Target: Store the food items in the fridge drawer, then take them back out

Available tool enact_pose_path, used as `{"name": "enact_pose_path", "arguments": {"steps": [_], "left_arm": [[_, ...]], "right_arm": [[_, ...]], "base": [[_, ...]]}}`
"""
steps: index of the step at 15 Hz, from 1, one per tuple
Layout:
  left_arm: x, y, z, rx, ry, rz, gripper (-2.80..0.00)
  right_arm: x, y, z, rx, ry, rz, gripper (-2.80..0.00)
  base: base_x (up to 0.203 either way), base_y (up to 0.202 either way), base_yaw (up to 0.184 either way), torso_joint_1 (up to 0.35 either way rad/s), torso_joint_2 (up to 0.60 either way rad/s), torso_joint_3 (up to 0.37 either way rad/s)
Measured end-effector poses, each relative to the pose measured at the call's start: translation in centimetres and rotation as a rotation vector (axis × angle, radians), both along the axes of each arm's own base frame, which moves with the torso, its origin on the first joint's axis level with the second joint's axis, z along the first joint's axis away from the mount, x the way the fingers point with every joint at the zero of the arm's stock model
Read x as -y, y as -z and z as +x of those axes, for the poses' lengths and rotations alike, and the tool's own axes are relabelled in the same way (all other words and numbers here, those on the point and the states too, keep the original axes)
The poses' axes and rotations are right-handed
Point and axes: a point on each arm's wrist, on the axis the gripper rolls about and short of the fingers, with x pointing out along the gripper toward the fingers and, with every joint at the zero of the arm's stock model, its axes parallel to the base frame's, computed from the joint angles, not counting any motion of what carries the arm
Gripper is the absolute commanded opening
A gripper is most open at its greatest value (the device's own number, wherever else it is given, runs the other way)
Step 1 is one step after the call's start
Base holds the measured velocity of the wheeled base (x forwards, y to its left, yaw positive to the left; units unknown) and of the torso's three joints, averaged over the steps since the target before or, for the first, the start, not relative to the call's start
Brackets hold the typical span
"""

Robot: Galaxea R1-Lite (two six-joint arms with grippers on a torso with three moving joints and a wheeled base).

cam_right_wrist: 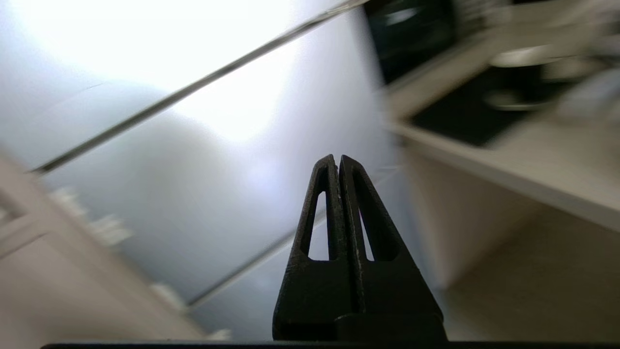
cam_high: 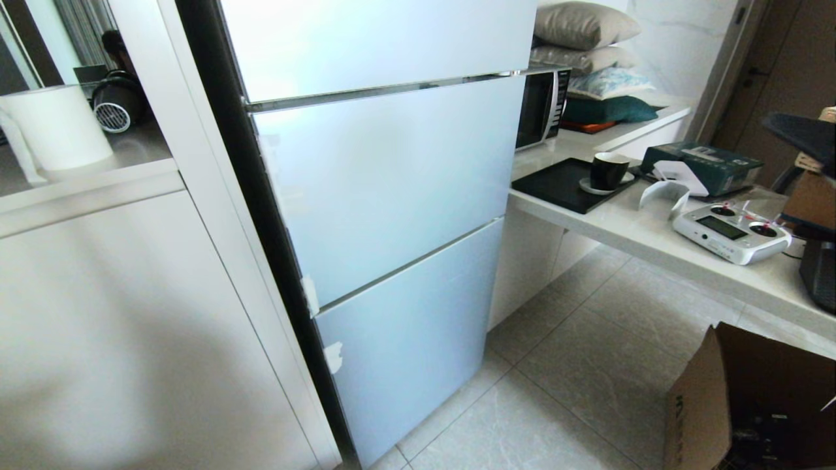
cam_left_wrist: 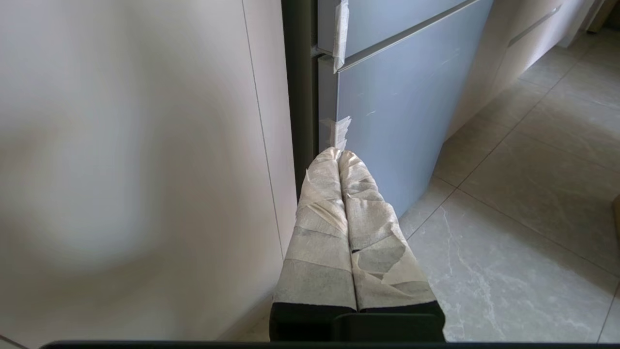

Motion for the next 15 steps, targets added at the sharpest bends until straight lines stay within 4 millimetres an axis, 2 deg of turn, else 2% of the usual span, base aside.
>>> {"name": "enact_pose_path", "arguments": {"steps": [2, 3, 5, 7, 15], "left_arm": [[0.0, 0.0, 0.0, 0.0, 0.001, 0.0, -2.8], [0.0, 0.0, 0.0, 0.0, 0.001, 0.0, -2.8], [0.0, 0.0, 0.0, 0.0, 0.0, 0.0, -2.8], [0.0, 0.0, 0.0, 0.0, 0.0, 0.0, -2.8], [0.0, 0.0, 0.0, 0.0, 0.0, 0.0, -2.8]], "right_arm": [[2.4, 2.0, -5.6, -0.031, 0.132, -0.014, -2.8], [2.9, 3.8, -7.8, -0.07, 0.177, -0.032, -2.8], [3.2, 8.0, -10.4, -0.197, 0.236, -0.102, -2.8], [3.3, 11.4, -11.6, -0.292, 0.261, -0.197, -2.8], [3.0, 20.9, -15.3, -0.353, 0.234, -0.549, -2.8]], "base": [[0.0, 0.0, 0.0, 0.0, 0.0, 0.0], [0.0, 0.0, 0.0, 0.0, 0.0, 0.0], [0.0, 0.0, 0.0, 0.0, 0.0, 0.0], [0.0, 0.0, 0.0, 0.0, 0.0, 0.0], [0.0, 0.0, 0.0, 0.0, 0.0, 0.0]]}}
